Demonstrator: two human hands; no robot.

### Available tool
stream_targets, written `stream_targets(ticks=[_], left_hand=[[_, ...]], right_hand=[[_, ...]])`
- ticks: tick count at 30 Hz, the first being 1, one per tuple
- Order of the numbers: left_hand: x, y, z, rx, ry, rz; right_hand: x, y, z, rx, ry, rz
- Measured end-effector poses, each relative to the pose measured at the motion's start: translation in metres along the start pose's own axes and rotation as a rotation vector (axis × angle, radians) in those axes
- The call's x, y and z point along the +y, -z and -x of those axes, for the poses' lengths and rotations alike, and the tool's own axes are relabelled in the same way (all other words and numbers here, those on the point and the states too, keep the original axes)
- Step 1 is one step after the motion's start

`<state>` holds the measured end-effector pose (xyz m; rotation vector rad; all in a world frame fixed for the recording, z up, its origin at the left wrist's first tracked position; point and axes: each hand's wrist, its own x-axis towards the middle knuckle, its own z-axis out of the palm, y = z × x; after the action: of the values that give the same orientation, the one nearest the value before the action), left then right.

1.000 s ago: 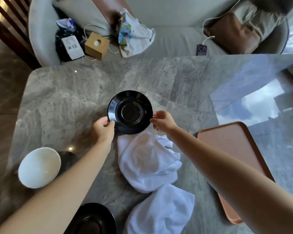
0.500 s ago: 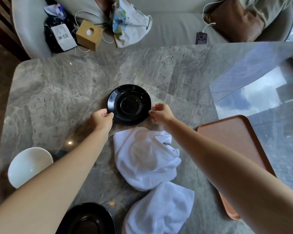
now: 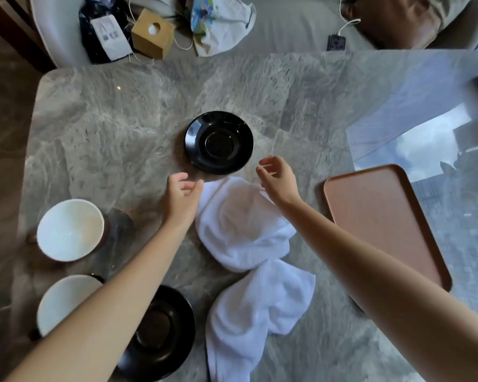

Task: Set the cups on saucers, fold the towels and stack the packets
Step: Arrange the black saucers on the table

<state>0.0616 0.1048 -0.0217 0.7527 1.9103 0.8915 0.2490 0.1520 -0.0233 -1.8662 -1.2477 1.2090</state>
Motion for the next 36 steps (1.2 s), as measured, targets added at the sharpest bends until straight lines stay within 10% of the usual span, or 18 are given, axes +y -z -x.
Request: stream_targets(ticks=[5,10,21,26,36], left_hand=[[-0.020,0.025,0.055,-0.019,-0.250,-0.153],[-0.056,0.057,0.090,-0.222,-0.407,-0.750],[-0.099,0.107,0.110,-0.462,-0.475,-1.234],[-0.106,0.104,0.117,-0.415,-0.529,-1.354],[-0.120,0.096,0.132,-0.422,-0.583,-1.245]], right_hand=[[-0.002,0.007,0.059,0.032,0.386,0.212],[0.013,0.005,0.131,-0.371,0.486,0.373],[0.042,-0.023,0.257,-1.403,-0.277,0.677],[0.060,-0.014,0.245,-1.251,-0.464,0.769],[0.042,-0.017,0.185,-0.653,0.040,0.626]])
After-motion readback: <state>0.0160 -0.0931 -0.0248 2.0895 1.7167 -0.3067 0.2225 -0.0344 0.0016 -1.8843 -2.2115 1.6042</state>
